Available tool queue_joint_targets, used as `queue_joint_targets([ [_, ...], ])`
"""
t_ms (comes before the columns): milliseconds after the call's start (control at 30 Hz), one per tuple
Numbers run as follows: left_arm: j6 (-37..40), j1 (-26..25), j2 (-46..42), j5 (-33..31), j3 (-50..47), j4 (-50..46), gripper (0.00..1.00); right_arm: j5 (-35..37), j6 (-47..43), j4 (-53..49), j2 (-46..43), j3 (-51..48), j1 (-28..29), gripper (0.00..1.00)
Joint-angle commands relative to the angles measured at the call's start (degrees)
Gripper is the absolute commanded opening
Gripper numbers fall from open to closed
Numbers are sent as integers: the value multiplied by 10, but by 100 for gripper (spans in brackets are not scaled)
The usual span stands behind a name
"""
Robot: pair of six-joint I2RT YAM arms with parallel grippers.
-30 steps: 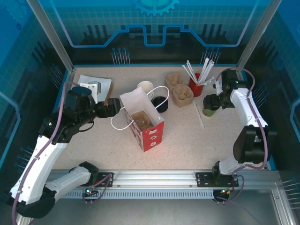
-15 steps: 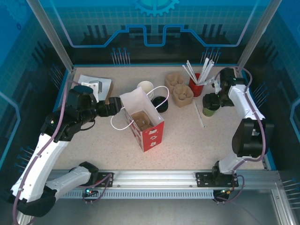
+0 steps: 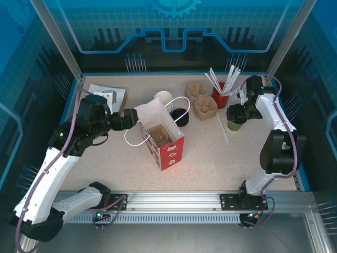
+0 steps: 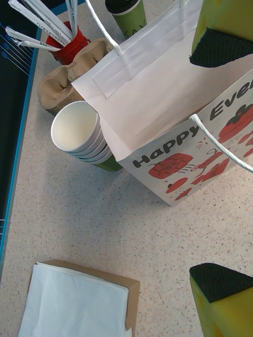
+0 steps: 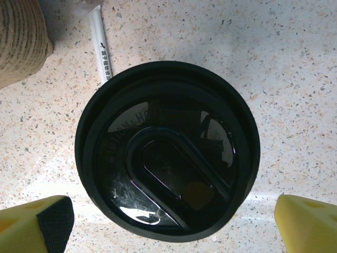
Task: Pack the takeout coffee
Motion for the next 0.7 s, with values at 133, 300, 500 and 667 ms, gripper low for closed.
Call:
queue_joint_targets([
  [133,-6,4,-1,-2,9,7,99,-11,-9,-4,13,20,-1,100],
  [300,-5,4,1,-3,9,7,99,-15,-10,-3,19,22,0,100],
  [500,-5,5,3,-3,9,6,99,-16,-11,-3,27,23,1,100],
  [667,-5,4,3,-2,9,5,99,-18,-11,-1,35,24,2,100],
])
